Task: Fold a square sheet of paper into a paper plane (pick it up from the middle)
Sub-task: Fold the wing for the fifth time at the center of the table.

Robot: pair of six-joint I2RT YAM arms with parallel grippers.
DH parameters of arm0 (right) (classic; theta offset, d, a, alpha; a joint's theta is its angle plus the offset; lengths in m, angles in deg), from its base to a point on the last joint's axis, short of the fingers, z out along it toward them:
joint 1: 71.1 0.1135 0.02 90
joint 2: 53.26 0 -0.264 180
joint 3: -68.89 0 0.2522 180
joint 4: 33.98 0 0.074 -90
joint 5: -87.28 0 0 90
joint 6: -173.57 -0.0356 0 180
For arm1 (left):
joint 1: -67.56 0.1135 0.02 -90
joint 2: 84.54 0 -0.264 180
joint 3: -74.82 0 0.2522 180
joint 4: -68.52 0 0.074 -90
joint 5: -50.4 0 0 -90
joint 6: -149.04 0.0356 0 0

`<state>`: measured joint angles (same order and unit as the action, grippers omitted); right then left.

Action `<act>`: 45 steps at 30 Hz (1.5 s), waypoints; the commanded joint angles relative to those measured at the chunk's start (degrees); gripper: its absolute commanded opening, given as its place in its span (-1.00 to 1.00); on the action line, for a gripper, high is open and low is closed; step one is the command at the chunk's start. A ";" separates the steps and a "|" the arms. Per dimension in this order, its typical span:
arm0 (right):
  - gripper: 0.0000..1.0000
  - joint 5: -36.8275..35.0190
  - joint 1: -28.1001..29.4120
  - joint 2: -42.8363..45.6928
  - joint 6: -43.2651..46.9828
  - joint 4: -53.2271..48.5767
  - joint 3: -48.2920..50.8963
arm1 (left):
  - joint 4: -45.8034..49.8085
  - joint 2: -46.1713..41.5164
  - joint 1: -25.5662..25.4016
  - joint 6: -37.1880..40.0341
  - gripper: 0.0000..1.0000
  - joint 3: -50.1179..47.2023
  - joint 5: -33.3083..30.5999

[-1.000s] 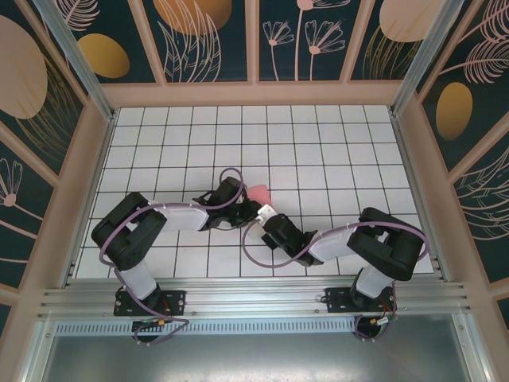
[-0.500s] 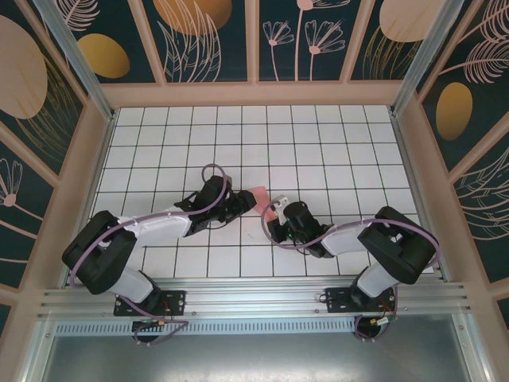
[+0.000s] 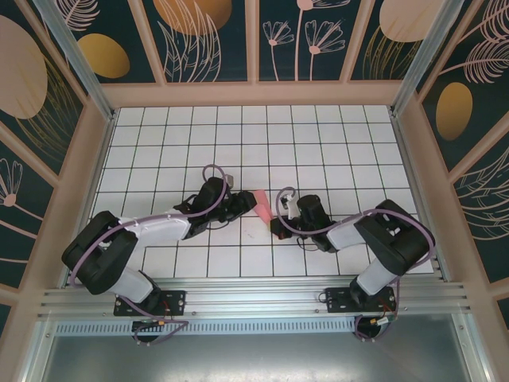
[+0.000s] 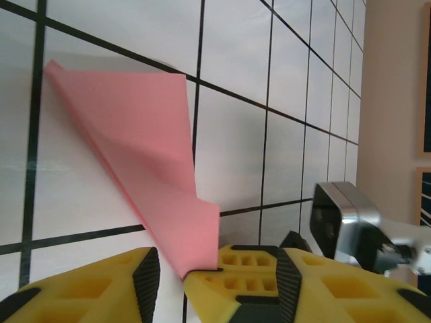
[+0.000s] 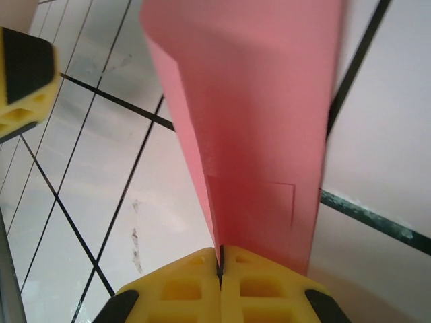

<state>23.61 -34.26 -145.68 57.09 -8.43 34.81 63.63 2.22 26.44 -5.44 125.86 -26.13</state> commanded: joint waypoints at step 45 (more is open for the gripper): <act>-0.60 2.38 -3.29 3.56 -8.92 -15.59 -5.87 | -13.06 19.58 0.26 3.14 -0.12 4.45 8.03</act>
<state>27.96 -38.02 -143.54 45.77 -19.07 30.46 51.19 20.95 26.44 -3.94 130.69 -17.71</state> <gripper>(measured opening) 0.201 0.440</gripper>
